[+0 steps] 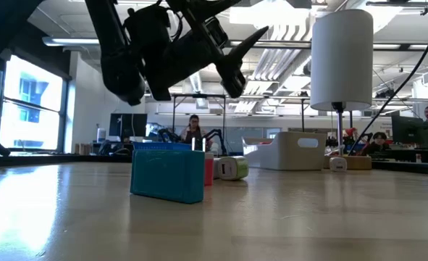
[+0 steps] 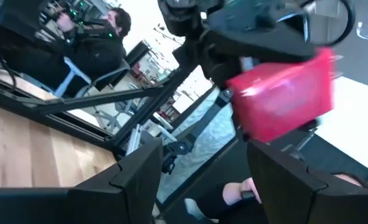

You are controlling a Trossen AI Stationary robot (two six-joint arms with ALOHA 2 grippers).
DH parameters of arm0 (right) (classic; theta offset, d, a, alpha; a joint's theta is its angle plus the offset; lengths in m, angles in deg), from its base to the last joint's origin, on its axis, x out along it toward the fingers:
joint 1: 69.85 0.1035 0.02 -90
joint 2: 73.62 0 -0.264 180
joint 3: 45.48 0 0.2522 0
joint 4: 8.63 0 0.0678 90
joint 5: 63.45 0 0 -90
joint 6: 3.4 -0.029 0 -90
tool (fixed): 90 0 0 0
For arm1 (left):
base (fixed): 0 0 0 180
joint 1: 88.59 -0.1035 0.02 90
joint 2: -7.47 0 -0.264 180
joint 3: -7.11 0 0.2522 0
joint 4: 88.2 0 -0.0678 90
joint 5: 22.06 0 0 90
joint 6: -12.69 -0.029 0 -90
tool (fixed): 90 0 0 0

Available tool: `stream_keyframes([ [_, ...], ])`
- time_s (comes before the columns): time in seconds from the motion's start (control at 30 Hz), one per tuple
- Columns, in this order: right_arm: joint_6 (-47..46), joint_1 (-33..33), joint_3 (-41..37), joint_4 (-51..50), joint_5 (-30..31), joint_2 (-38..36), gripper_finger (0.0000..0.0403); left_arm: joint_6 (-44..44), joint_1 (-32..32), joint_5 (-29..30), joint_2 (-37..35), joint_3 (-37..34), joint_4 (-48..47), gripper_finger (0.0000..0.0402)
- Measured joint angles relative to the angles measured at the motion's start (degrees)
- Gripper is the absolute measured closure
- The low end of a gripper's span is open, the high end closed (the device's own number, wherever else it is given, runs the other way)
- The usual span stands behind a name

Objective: Pick & Place Office items
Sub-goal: Put the red charger adapter into the white bin

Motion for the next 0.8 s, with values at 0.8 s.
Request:
stream_keyframes([
  [0.8,7.05,-0.69,-0.03,7.66,-13.44,-0.05,0.0202,-3.92,4.64,-0.97,-4.90,0.07,0.22,0.0174],
])
